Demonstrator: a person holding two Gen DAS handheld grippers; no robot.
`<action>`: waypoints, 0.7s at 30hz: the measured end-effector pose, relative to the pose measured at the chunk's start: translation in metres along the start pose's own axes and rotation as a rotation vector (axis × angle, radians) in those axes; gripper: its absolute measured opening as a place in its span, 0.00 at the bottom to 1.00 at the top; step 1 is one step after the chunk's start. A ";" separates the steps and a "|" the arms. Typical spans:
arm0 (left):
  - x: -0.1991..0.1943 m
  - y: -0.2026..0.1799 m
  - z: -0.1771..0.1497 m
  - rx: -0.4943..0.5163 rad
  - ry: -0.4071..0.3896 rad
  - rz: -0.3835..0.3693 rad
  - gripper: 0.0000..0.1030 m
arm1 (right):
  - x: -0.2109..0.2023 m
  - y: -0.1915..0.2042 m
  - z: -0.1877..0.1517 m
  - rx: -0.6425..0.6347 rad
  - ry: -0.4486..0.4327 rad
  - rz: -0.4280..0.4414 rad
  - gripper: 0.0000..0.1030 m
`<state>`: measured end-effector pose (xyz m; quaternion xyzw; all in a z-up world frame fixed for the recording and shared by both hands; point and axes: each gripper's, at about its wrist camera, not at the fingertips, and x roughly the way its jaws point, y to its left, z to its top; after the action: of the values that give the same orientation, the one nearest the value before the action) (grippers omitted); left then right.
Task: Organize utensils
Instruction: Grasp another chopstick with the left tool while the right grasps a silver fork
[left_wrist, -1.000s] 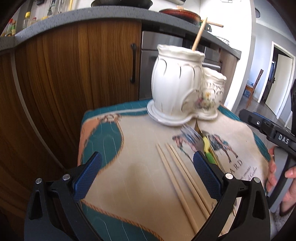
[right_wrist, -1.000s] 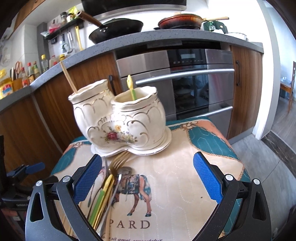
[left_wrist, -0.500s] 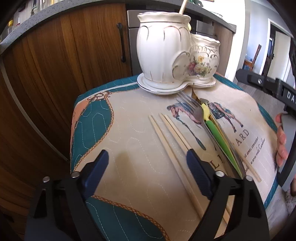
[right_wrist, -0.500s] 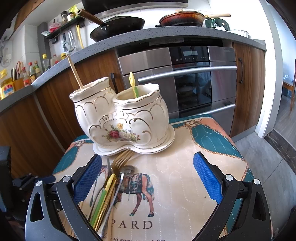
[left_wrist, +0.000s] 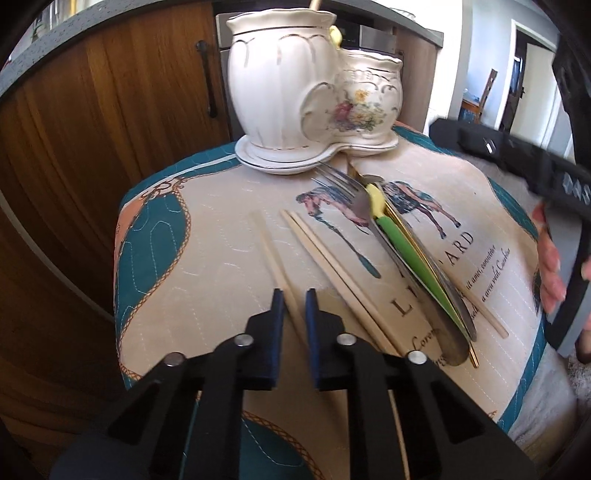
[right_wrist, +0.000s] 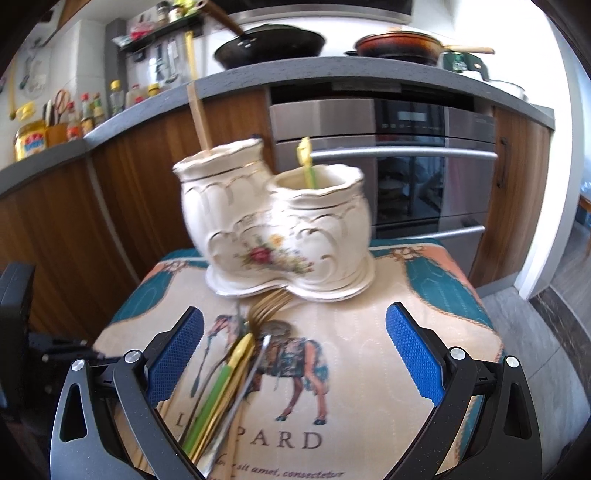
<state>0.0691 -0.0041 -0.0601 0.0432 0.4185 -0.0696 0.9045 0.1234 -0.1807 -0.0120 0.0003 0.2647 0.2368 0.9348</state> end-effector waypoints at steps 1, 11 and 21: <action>0.000 0.002 0.001 -0.008 -0.001 -0.001 0.08 | 0.002 0.006 -0.001 -0.023 0.013 0.009 0.95; -0.008 0.017 0.010 -0.095 -0.084 -0.036 0.06 | 0.040 0.058 -0.004 -0.201 0.169 0.058 0.55; -0.006 0.020 0.015 -0.125 -0.095 -0.070 0.06 | 0.080 0.067 -0.001 -0.215 0.273 0.011 0.25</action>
<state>0.0799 0.0144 -0.0453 -0.0314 0.3798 -0.0768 0.9214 0.1527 -0.0861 -0.0439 -0.1304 0.3625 0.2667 0.8835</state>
